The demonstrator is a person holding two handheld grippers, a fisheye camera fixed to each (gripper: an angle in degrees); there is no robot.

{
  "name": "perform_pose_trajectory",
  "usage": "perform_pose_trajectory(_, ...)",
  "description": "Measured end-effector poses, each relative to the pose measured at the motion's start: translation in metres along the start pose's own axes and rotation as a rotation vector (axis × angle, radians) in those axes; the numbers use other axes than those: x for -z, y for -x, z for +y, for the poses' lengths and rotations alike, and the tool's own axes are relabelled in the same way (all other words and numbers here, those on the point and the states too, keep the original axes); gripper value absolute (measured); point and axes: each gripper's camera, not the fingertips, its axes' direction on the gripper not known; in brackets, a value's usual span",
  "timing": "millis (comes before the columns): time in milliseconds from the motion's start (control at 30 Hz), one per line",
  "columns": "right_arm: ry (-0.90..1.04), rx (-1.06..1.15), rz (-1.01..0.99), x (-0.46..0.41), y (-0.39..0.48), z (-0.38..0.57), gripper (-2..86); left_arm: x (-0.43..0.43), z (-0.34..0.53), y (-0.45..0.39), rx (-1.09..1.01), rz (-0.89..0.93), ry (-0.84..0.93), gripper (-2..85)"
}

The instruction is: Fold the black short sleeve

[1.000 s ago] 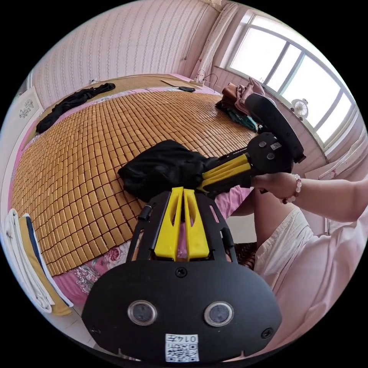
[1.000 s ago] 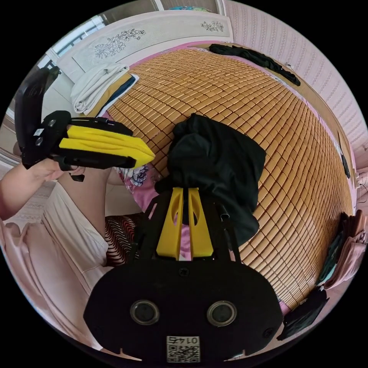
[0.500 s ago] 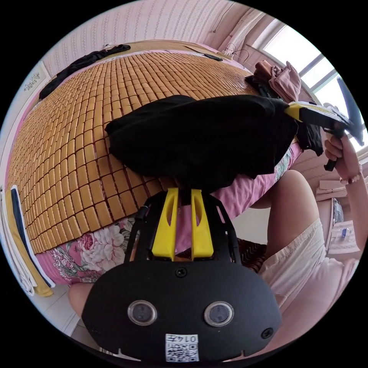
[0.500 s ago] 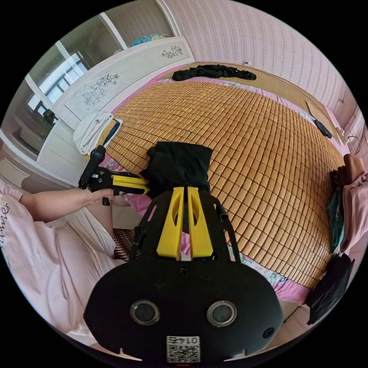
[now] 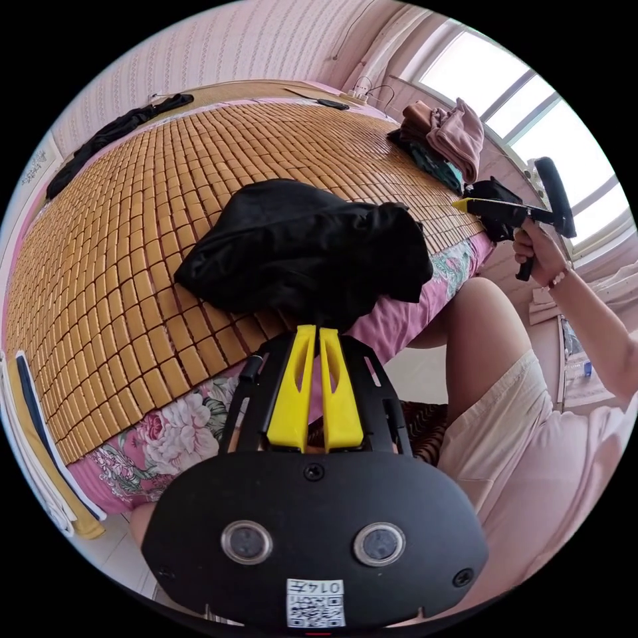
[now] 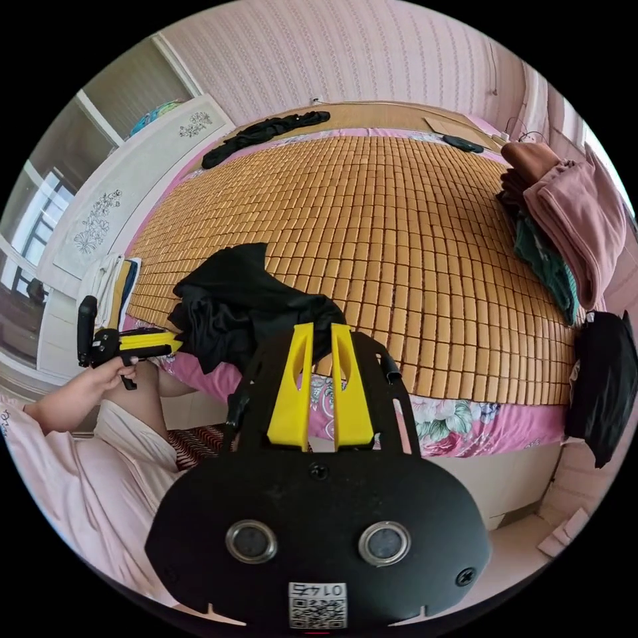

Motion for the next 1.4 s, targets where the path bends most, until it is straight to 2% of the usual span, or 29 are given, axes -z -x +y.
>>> perform_pose_trajectory(100,0.090,0.096,0.036,-0.029,0.025,-0.018,9.9,0.020,0.015,0.003,0.004,0.032,-0.016,-1.0)
perform_pose_trajectory(267,0.249,0.048,0.100,-0.083,0.024,-0.041,11.1,0.051,0.040,0.004,0.011,0.050,-0.021,-1.0)
perform_pose_trajectory(400,0.261,0.144,0.189,-0.084,0.038,-0.044,4.2,0.072,0.061,0.004,0.004,-0.003,-0.019,-1.0)
perform_pose_trajectory(667,0.128,0.404,0.313,-0.014,0.060,-0.007,0.8,0.140,0.101,0.014,0.076,-0.061,-0.151,-1.0)
perform_pose_trajectory(733,0.099,0.387,0.261,0.004,0.048,0.004,0.6,0.163,0.113,0.017,0.090,-0.071,-0.193,-1.0)
perform_pose_trajectory(800,0.093,0.300,0.126,0.021,0.017,0.018,0.4,0.180,0.121,0.017,0.090,-0.085,-0.211,-1.0)
perform_pose_trajectory(933,0.036,0.147,-0.005,0.050,-0.035,0.048,0.4,0.211,0.138,0.012,0.090,-0.148,-0.216,-1.0)
perform_pose_trajectory(1033,-0.021,0.035,-0.197,0.073,-0.078,0.074,0.5,0.228,0.147,0.009,0.093,-0.173,-0.202,-1.0)
perform_pose_trajectory(1100,-0.092,-0.033,-0.354,0.094,-0.109,0.092,0.5,0.238,0.152,0.005,0.079,-0.183,-0.191,-1.0)
perform_pose_trajectory(1200,-0.221,-0.067,-0.479,0.129,-0.139,0.112,0.6,0.260,0.156,-0.003,0.027,-0.179,-0.180,-1.0)
perform_pose_trajectory(1333,-0.388,-0.030,-0.596,0.182,-0.160,0.131,0.6,0.322,0.172,-0.009,-0.013,-0.074,-0.350,-1.0)
perform_pose_trajectory(1400,-0.552,0.036,-0.742,0.229,-0.170,0.150,0.5,0.359,0.189,-0.010,-0.031,0.016,-0.464,-1.0)
